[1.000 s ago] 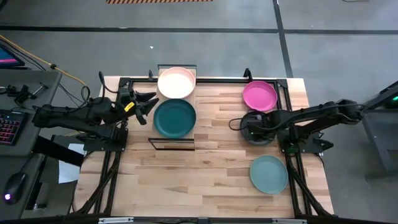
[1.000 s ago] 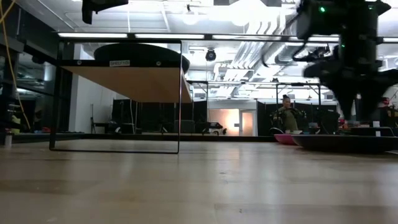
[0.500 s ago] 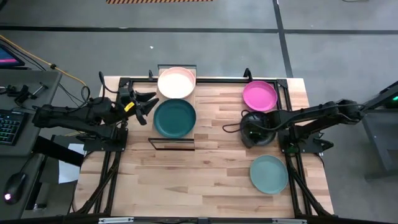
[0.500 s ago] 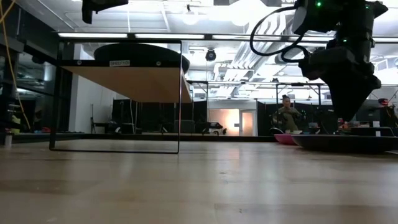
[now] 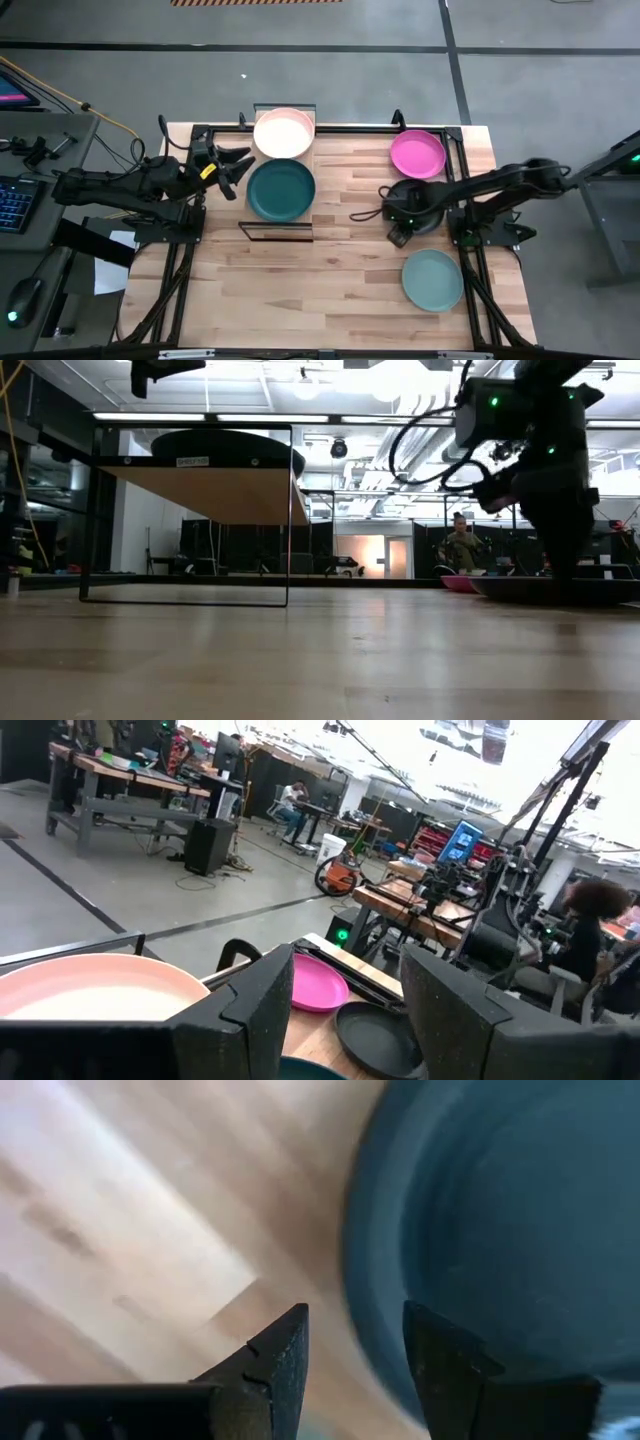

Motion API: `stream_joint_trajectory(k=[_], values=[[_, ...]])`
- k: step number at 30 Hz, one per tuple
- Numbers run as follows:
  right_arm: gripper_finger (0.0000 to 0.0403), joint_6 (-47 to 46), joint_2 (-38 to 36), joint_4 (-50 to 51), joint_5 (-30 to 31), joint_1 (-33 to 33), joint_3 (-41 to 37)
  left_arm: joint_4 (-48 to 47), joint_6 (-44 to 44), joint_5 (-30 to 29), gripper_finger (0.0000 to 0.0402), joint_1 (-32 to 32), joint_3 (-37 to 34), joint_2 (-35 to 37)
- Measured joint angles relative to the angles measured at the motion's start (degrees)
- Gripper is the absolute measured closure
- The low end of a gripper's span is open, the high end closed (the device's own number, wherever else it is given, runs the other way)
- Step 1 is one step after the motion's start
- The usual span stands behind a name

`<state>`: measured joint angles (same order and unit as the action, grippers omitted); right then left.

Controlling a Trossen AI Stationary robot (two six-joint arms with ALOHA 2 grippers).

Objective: Place and stack plates onto a shelf
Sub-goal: Stack the black plate on top of the dark blue plate on the shelf

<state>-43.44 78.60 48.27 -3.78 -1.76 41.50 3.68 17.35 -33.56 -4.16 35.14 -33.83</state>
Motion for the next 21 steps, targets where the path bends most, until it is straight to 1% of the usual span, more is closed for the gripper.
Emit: stream_joint_trajectory(k=[10,12,13,15,18,19,21], values=[[0.0259,-0.31,6.47,0.93,2.26,-0.15,0.02,-0.01,0.0,-0.24,0.0227,0.01,0.0,0.0],[0.0264,-1.57,7.28,1.05,2.29,-0.15,0.02,-0.02,0.0,-0.24,0.0227,0.0,0.0,-0.02],[0.0271,-2.11,7.52,1.32,2.42,-0.16,0.05,-0.02,0.0,-0.25,0.0227,0.0,0.0,-0.01],[0.0298,-3.54,7.7,2.24,3.21,-0.17,0.13,-0.02,0.0,-0.28,0.0227,0.02,0.0,-0.02],[0.037,-5.22,7.49,3.38,4.99,-0.22,0.28,-0.02,0.0,-0.37,0.0227,0.0,0.0,-0.01],[0.0383,-5.13,7.21,3.54,5.79,-0.17,0.28,-0.02,0.0,-0.39,0.0227,0.0,0.0,-0.02],[0.0386,-5.15,7.15,4.38,6.33,-0.17,1.11,-0.02,0.0,-0.41,0.0227,0.02,0.0,-0.02]])
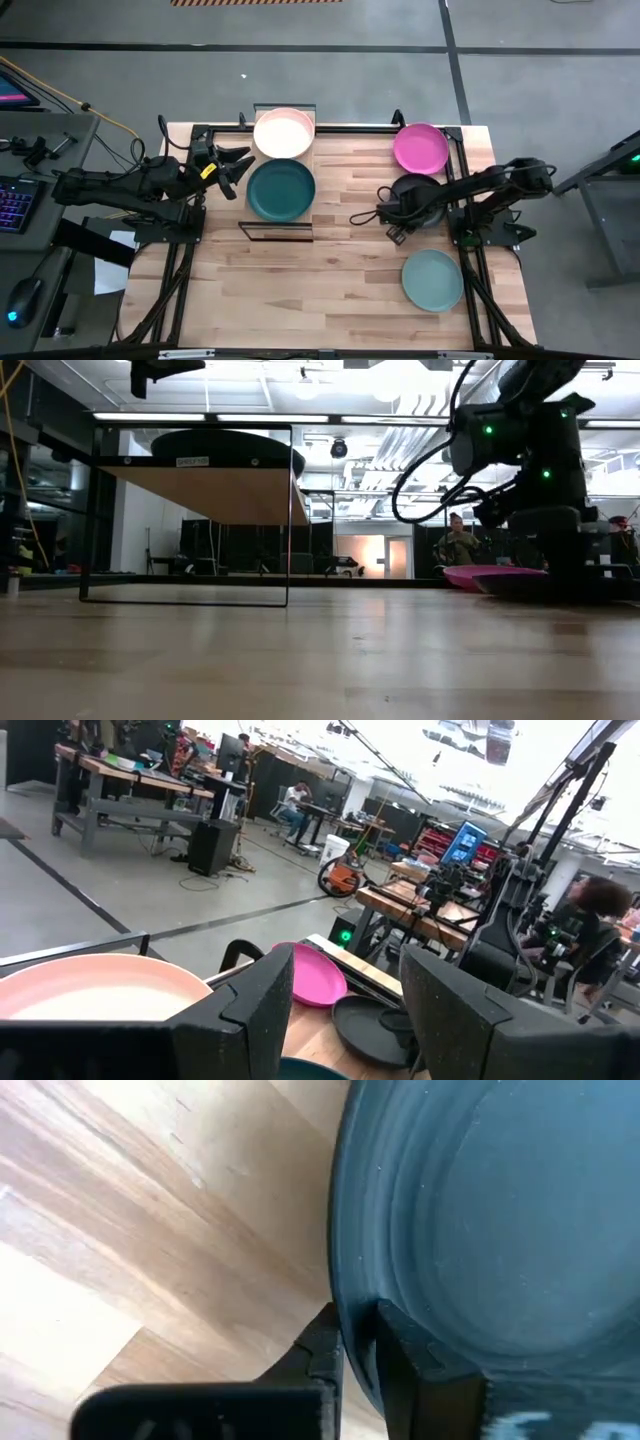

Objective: Place and stack plates onto a shelf
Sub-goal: Stack the black plate on top of the dark blue plate on the shelf

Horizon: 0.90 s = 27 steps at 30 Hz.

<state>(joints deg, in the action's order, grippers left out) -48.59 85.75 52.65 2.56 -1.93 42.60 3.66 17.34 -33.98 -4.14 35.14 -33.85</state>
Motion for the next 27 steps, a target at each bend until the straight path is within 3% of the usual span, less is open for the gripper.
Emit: stream_joint_trajectory(k=[5,9,17,21,27], values=[[0.04,2.17,0.07,6.1,2.18,0.02,7.87,0.0,0.0,0.0,0.0227,-0.02,0.0,0.0],[0.0403,5.01,0.07,9.33,7.3,0.31,18.05,0.02,0.0,0.02,0.0227,-0.02,0.0,0.0],[0.0403,13.32,0.07,4.39,20.64,3.3,40.09,0.04,0.0,0.02,0.0227,-0.02,0.0,0.0],[0.0403,24.58,1.15,-2.26,20.18,3.96,50.93,0.94,0.01,0.02,0.0227,-0.02,0.0,0.0],[0.0403,49.26,10.66,-3.98,11.62,0.55,67.69,11.72,-0.04,1.25,0.0227,-0.01,0.0,0.37]])
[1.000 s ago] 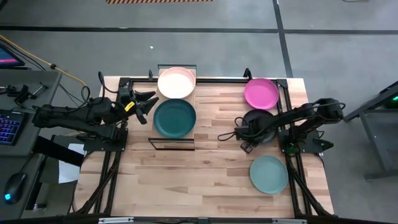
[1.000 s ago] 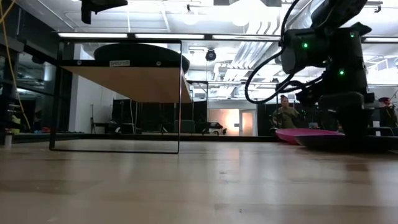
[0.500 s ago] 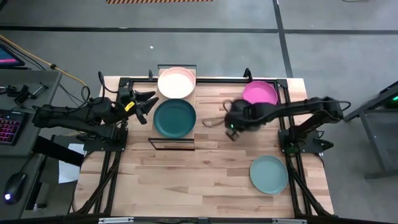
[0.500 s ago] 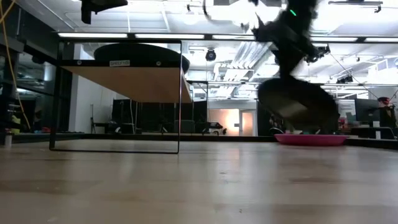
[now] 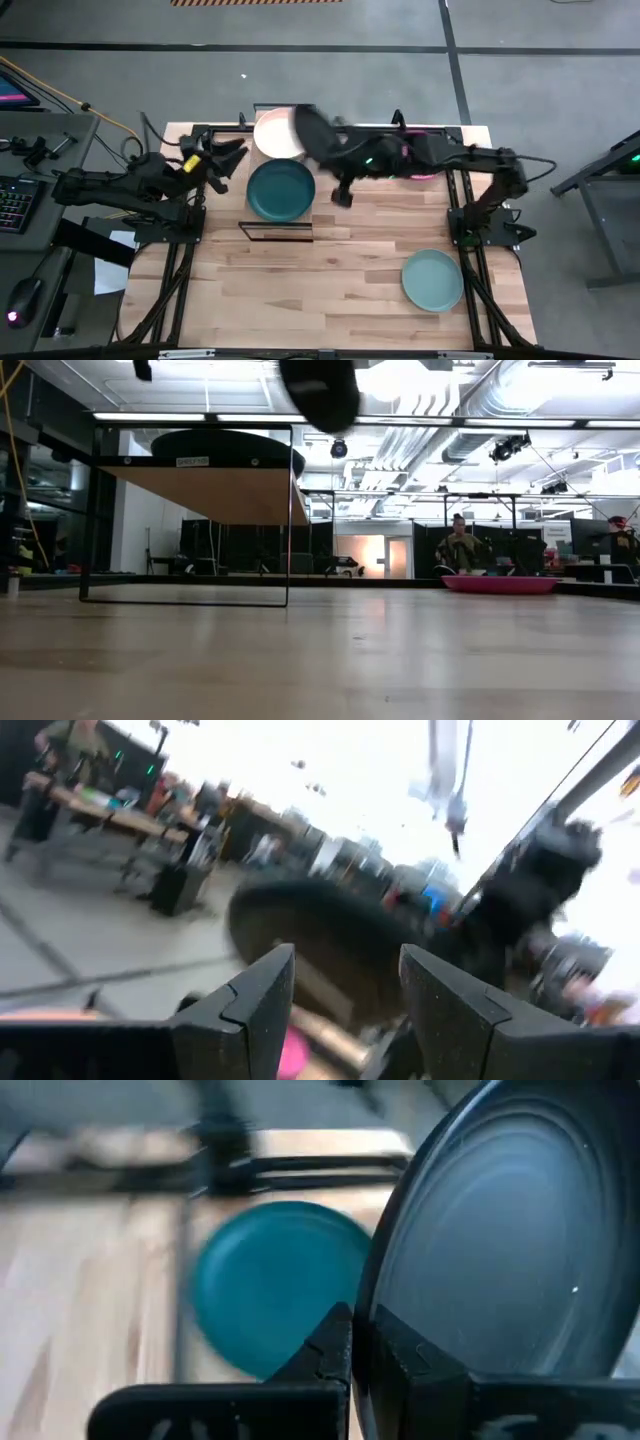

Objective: Place and stack plates onto a shelf
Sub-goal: Stack the black plate on top of the dark blue plate on the shelf

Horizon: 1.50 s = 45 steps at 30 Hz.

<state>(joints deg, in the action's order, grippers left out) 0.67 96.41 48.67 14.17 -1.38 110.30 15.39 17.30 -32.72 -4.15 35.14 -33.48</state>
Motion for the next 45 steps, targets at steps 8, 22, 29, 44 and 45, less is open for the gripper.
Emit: stream_joint_trajectory(k=[8,22,29,44,45], values=[[0.0403,27.3,16.53,10.12,-3.56,-4.83,16.19,6.85,-3.94,0.63,0.0227,-0.01,0.0,3.33],[0.0403,40.83,26.76,15.45,-6.29,-4.73,19.66,6.72,-3.98,0.63,0.0227,-0.03,0.0,4.57],[0.0403,40.98,29.11,16.21,-4.69,-4.66,19.61,6.74,-3.98,0.61,0.0227,-0.03,0.0,4.57],[0.0398,38.56,29.23,16.27,0.59,-4.64,19.59,6.7,-3.98,0.61,0.0227,-0.03,0.0,4.57],[0.0392,37.69,29.23,16.27,0.59,-4.64,19.59,6.72,-3.98,0.61,0.0227,-0.03,0.0,4.57]])
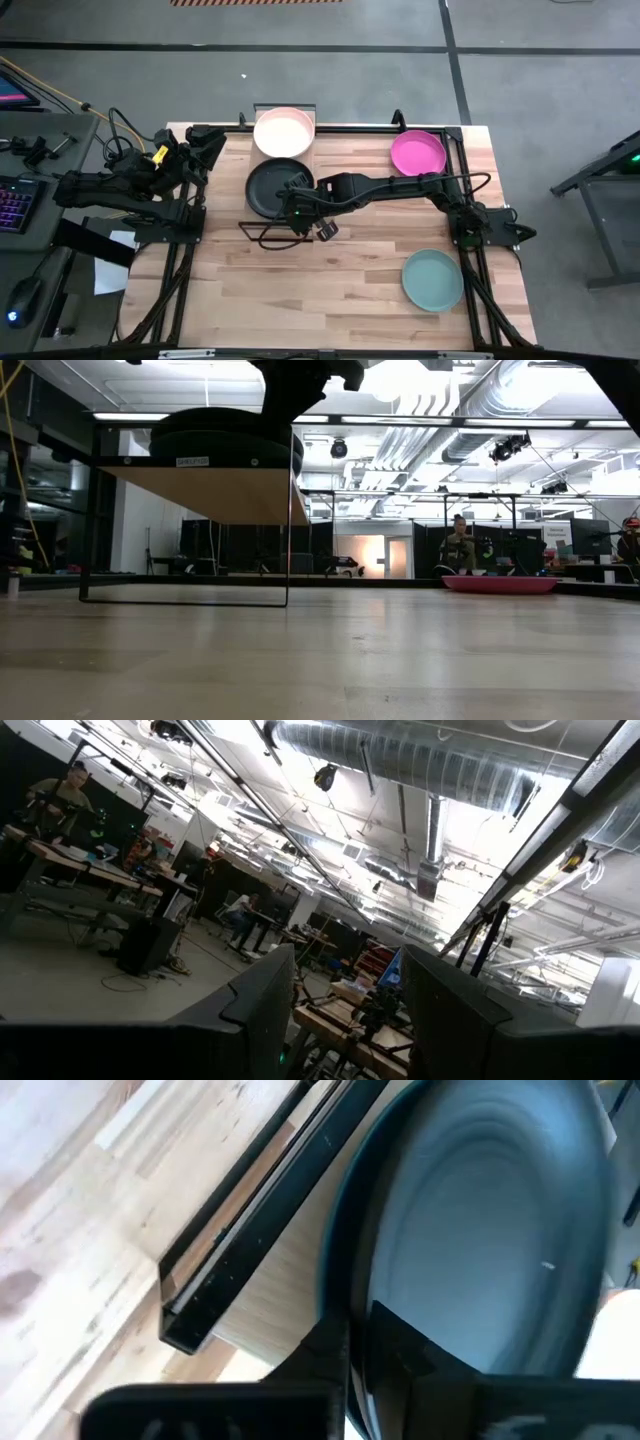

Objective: Place and stack plates onto a shelf
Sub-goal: Stack the black plate on top of the dark blue plate on the shelf, then stack the pink plate on top of the black plate on the shelf

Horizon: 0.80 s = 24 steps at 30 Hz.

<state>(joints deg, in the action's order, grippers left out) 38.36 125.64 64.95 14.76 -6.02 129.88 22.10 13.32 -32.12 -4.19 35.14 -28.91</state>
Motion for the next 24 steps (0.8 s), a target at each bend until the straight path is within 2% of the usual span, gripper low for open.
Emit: stream_joint_trajectory(k=[3,11,14,18,24], values=[[0.0362,-0.84,0.0,-0.02,-0.02,-0.02,0.0,-0.02,0.0,0.0,0.0227,0.0,0.0,0.0],[0.025,-0.84,0.0,1.33,1.15,-0.34,2.27,-1.13,0.0,0.0,0.0227,0.0,0.0,0.0],[0.0221,-1.09,-0.01,4.2,-1.0,-0.48,5.12,-1.95,0.02,0.0,0.0227,0.0,0.0,0.0],[0.0203,-4.59,-2.37,6.79,-3.97,-0.46,4.73,-2.64,0.0,0.0,0.0227,0.0,0.0,0.0],[0.0202,-17.13,-6.92,13.29,-8.24,1.3,4.83,-3.07,0.0,0.0,0.0227,0.0,0.0,0.0]])
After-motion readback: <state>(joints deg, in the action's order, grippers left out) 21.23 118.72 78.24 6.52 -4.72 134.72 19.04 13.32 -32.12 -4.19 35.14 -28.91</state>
